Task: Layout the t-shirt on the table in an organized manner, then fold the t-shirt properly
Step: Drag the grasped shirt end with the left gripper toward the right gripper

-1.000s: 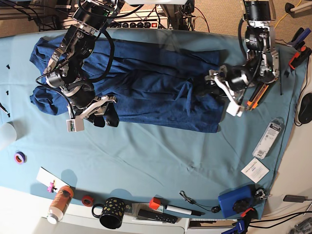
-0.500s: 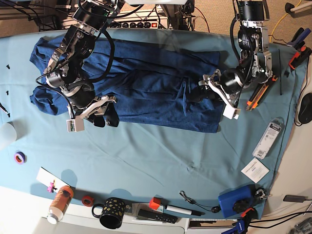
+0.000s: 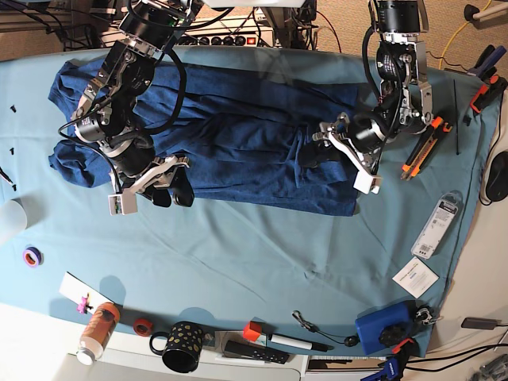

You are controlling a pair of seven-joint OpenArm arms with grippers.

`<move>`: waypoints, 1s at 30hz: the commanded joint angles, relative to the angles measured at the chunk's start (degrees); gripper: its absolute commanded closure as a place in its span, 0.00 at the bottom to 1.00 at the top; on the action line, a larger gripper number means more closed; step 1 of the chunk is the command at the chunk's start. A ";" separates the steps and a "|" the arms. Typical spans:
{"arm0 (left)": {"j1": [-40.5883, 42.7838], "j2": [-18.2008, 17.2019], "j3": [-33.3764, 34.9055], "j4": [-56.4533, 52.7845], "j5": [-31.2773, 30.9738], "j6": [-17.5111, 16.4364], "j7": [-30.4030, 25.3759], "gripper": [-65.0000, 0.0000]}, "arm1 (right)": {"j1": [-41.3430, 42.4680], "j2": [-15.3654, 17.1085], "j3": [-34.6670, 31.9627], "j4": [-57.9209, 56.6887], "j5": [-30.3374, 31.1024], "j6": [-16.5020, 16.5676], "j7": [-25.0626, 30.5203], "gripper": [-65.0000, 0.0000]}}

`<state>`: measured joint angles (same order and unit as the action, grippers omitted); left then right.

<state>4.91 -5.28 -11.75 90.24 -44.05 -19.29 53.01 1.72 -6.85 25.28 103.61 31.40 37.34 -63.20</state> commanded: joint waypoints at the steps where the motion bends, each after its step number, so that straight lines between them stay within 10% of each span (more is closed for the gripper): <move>1: -0.31 -0.17 0.00 0.50 -0.02 -0.22 -0.33 0.76 | 0.81 0.20 -0.09 1.01 1.14 0.31 1.25 0.52; 3: -0.33 -0.17 0.00 0.50 0.00 -0.20 -1.88 1.00 | 0.83 0.52 -0.09 1.01 1.14 0.31 1.14 0.52; 22: -1.27 -0.13 0.17 0.81 -10.45 -11.89 -1.40 1.00 | 1.31 19.63 -0.02 1.01 -7.54 -5.84 6.23 0.52; 30: -2.97 2.16 11.08 0.92 -9.05 -14.01 -1.66 1.00 | 1.31 23.41 1.11 1.01 -16.33 -10.56 7.54 0.52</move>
<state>2.96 -3.40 -0.60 90.04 -51.46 -32.62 52.47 2.07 15.40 26.13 103.61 14.74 26.92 -57.28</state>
